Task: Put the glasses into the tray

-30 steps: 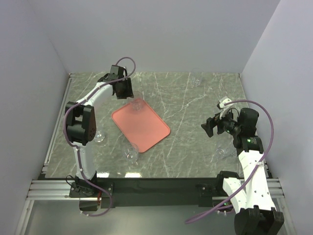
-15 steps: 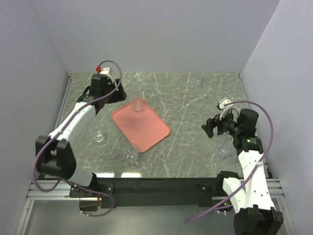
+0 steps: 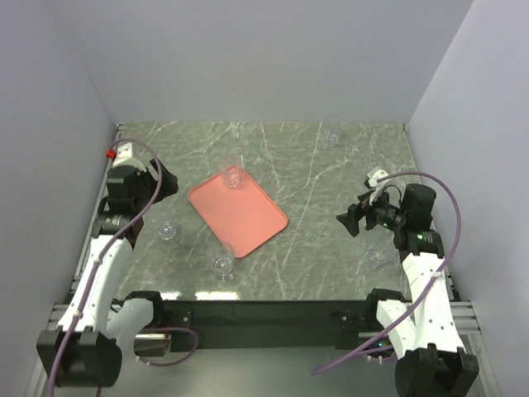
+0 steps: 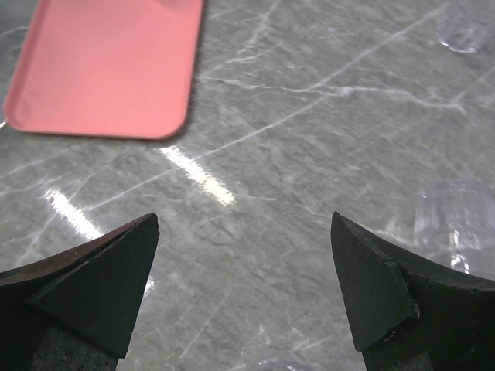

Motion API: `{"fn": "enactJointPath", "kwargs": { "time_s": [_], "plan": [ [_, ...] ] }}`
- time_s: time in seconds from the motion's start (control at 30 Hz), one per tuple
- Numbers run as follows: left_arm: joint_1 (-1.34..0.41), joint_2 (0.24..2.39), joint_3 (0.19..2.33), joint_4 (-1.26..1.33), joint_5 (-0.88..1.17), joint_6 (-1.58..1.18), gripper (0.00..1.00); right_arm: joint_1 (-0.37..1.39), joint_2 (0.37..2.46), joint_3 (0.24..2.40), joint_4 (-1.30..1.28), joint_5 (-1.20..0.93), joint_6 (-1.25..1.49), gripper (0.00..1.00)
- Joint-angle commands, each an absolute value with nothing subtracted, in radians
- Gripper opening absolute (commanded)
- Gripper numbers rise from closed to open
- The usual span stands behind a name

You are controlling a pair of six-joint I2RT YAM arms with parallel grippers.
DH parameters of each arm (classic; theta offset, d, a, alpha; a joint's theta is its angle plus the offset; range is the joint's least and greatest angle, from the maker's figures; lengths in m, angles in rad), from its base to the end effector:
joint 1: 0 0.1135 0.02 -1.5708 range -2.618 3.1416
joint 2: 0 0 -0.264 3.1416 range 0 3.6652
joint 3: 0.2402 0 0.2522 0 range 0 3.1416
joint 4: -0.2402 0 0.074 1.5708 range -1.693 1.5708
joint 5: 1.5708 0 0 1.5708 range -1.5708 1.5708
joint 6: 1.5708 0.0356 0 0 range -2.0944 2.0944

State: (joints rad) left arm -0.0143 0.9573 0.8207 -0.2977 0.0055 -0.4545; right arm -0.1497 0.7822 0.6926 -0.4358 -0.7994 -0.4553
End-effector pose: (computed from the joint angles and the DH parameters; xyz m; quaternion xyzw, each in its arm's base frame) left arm 0.2183 -0.0033 0.3093 -0.1826 0.8228 -0.1272 0.5229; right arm 0.1695 0.0002 0.2879 -0.3135 0.7593 0.1849 0.5394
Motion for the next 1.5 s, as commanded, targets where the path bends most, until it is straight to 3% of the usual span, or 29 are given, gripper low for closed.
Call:
{"fn": "enactJointPath", "kwargs": {
  "time_s": [0.0, 0.17, 0.33, 0.6, 0.93, 1.13, 1.33, 1.47],
  "plan": [
    [-0.011, 0.841, 0.772, -0.281, -0.072, -0.423, 0.87, -0.108, 0.819, 0.716, -0.477, -0.899, -0.515, 0.98],
    [-0.011, 0.715, 0.7, -0.255, -0.178, -0.42, 0.98, 0.127, 0.917, 0.808, -0.564, -0.868, -0.552, 0.98],
    [-0.011, 0.686, 0.687, -0.241, -0.213, -0.422, 1.0, 0.32, 1.066, 0.885, -0.566, -0.916, -0.473, 0.95],
    [-0.011, 0.669, 0.687, -0.242, -0.262, -0.42, 0.99, 0.601, 1.357, 1.049, -0.508, -0.821, -0.332, 0.91],
    [-0.011, 0.657, 0.683, -0.235, -0.255, -0.431, 0.99, 0.79, 1.707, 1.397, -0.528, -0.689, -0.043, 0.86],
    [-0.011, 0.649, 0.678, -0.229, -0.249, -0.437, 0.99, 0.905, 1.821, 1.497, -0.571, -0.479, 0.031, 0.86],
    [-0.011, 0.647, 0.68, -0.226, -0.239, -0.439, 0.99, 0.994, 1.882, 1.52, -0.594, -0.322, 0.011, 0.77],
    [-0.011, 0.64, 0.678, -0.225, -0.244, -0.439, 0.99, 1.041, 1.911, 1.54, -0.603, -0.229, 0.009, 0.67]
  ]
}}
